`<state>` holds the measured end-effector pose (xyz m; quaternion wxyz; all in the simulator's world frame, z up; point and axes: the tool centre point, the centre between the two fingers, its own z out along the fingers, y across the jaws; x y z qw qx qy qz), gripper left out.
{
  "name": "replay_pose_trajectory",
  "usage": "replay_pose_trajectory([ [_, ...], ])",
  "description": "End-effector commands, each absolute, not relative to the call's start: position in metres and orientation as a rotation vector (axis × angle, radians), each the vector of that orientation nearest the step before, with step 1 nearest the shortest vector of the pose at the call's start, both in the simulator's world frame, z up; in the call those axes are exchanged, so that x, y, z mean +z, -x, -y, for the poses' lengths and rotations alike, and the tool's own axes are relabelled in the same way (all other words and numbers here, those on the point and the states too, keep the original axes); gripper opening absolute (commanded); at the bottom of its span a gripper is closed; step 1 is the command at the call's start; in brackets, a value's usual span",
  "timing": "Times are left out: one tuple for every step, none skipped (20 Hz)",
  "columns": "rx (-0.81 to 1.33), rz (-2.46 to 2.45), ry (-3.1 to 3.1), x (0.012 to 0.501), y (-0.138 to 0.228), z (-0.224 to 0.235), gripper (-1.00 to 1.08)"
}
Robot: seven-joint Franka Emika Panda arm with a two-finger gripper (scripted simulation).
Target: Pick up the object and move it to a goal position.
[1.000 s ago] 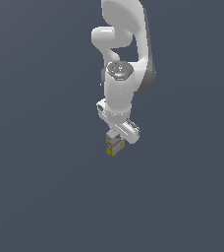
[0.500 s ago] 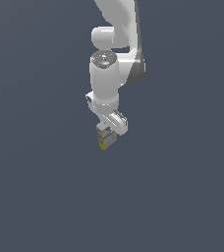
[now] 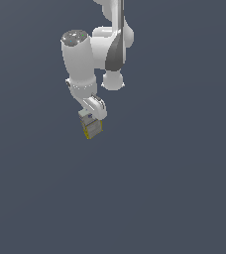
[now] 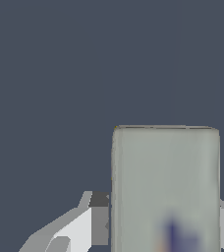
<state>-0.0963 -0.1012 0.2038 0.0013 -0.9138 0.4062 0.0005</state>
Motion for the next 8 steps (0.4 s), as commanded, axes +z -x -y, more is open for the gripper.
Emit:
replay_pose_trajectory([
  [0.002,-1.273,2.869,0.210,0.106,0.116,-1.00],
  [0.002,-1.273,2.870,0.212,0.108,0.121,-1.00],
  [0.002,-1.273,2.870,0.214,0.111,0.125,-1.00],
  [0.001,-1.274,2.870,0.216,0.112,0.128,-1.00],
  [0.001,-1.274,2.870,0.217,0.113,0.131,-1.00],
  [0.001,-1.274,2.871,0.218,0.114,0.133,-1.00],
  [0.000,-1.274,2.871,0.218,0.114,0.134,-1.00],
  [0.000,-1.274,2.871,0.218,0.115,0.135,-1.00],
])
